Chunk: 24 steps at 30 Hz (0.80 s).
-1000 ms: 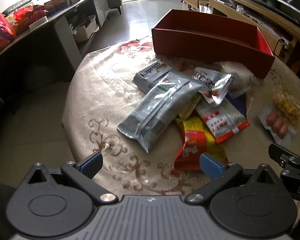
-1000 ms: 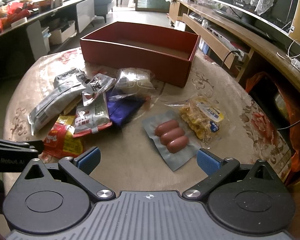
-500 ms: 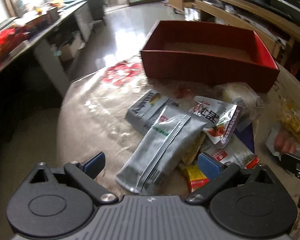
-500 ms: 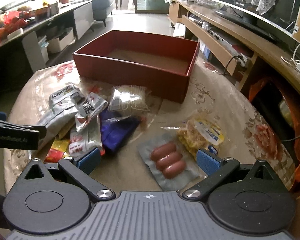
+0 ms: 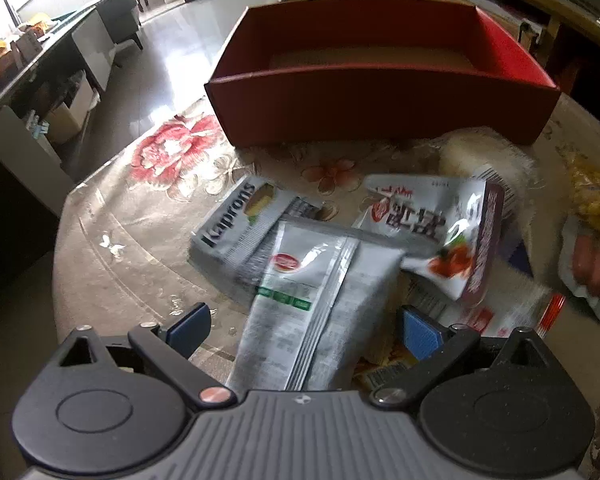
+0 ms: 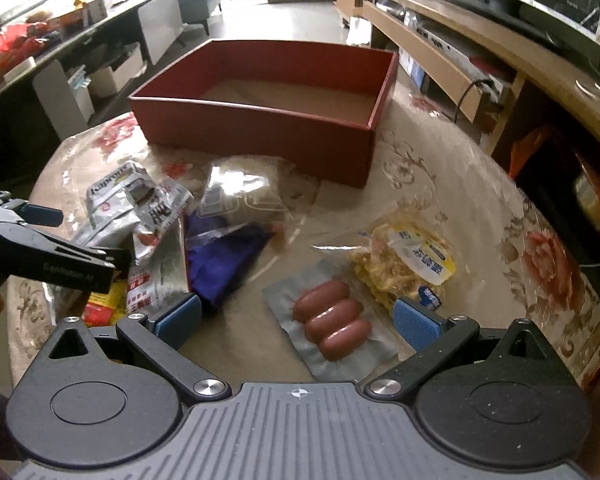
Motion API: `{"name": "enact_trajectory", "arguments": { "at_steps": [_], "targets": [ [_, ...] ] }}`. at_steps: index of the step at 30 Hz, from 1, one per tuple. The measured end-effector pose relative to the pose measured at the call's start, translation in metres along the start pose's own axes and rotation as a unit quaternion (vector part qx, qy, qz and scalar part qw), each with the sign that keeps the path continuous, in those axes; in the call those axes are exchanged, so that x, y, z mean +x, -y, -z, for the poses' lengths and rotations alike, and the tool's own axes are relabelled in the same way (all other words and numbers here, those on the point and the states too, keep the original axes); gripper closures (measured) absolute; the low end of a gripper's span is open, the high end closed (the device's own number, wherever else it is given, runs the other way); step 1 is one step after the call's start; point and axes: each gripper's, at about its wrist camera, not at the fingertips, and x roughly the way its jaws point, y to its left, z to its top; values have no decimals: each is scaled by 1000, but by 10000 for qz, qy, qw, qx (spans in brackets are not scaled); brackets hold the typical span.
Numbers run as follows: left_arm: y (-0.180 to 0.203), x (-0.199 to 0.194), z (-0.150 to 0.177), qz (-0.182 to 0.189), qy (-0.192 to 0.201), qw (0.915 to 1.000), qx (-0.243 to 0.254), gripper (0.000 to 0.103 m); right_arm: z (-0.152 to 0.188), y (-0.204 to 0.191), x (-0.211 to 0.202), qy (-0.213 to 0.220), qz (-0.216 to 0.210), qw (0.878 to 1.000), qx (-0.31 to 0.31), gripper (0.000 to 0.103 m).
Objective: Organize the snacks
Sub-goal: 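Grasp the white-green stick pack with the left tool while the right tool grasps the yellow-labelled pastry bag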
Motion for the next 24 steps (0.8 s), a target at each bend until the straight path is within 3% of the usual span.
{"name": "enact_trajectory", "arguments": {
  "at_steps": [6,24],
  "targets": [
    [-19,13,7,361,-301,9968,-643,1,3,11,0,-72,-19,9998,185,0],
    [-18,16,9,345,-262,9969,-663,0,4,33,-1,-64,4,9987,505,0]
  ]
}}
